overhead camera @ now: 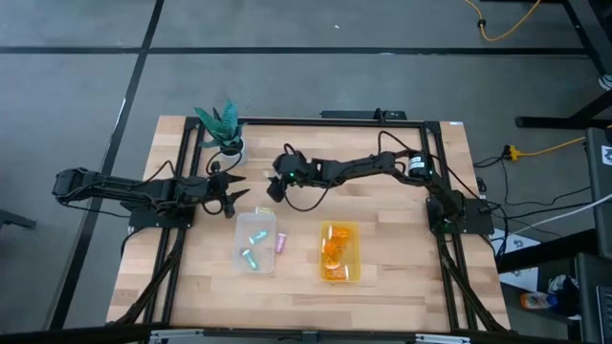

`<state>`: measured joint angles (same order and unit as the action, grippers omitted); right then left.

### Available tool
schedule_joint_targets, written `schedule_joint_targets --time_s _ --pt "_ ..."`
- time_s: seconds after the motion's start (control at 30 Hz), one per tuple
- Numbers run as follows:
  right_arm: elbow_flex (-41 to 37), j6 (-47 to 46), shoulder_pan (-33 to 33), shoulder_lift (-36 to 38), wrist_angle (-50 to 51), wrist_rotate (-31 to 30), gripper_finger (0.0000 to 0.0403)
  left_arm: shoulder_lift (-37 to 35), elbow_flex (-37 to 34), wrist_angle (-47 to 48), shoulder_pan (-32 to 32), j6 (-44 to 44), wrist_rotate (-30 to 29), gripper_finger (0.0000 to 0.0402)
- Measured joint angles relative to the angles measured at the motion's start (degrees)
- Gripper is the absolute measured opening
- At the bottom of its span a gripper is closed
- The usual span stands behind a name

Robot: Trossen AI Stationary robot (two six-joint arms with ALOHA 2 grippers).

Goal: Pick and place medicine bottles into bin by pill shape (circle, oval)
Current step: Put the top yellow pill bottle into the transparent bin

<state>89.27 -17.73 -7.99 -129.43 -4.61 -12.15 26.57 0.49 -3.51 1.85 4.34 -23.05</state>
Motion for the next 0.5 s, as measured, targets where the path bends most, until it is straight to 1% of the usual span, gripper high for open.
schedule_joint_targets --time_s 0.1,0.23,0.4,0.5 --pt "0.0 0.0 0.0 0.0 -2.3 1.1 0.0207 0.0 0.0 0.0 0.0 0.0 0.0 0.019" --pt "0.0 0.0 0.0 -0.1 -2.0 1.3 0.0207 0.0 0.0 0.0 0.0 0.0 0.0 0.019" --pt "0.0 -1.3 0.0 -3.2 -5.3 1.3 0.0207 0.0 0.0 0.0 0.0 0.0 0.0 0.019" --pt "0.0 -1.3 0.0 -4.0 -5.2 -0.3 0.0207 0.0 0.0 0.0 0.0 0.0 0.0 0.019"
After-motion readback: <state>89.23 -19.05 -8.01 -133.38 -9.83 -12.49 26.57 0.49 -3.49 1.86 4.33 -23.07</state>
